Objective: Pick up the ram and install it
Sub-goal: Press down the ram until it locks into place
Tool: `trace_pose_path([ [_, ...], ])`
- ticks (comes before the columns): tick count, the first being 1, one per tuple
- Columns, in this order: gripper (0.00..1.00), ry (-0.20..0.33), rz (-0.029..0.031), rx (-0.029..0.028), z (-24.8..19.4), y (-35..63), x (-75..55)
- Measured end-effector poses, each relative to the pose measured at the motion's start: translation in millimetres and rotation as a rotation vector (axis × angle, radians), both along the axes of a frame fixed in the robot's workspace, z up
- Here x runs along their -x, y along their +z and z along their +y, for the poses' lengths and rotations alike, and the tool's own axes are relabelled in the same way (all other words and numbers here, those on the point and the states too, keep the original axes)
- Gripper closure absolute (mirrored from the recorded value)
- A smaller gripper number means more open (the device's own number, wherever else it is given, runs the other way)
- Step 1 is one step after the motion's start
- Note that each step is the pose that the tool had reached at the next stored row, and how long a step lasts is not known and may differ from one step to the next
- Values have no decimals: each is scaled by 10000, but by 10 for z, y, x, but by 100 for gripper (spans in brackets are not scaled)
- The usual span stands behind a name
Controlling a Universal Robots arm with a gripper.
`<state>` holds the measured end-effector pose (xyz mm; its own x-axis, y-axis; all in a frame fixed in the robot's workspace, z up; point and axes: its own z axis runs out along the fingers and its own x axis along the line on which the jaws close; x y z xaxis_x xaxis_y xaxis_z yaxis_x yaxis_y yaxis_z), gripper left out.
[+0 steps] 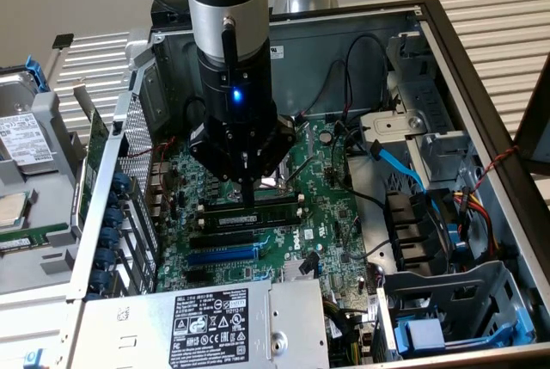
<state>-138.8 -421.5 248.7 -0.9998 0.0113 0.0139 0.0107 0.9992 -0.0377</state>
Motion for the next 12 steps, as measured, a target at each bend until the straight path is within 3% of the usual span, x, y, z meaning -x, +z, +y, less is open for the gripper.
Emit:
trace_pose_path([
  [12,89,-2,0,-6,3,0,0],
])
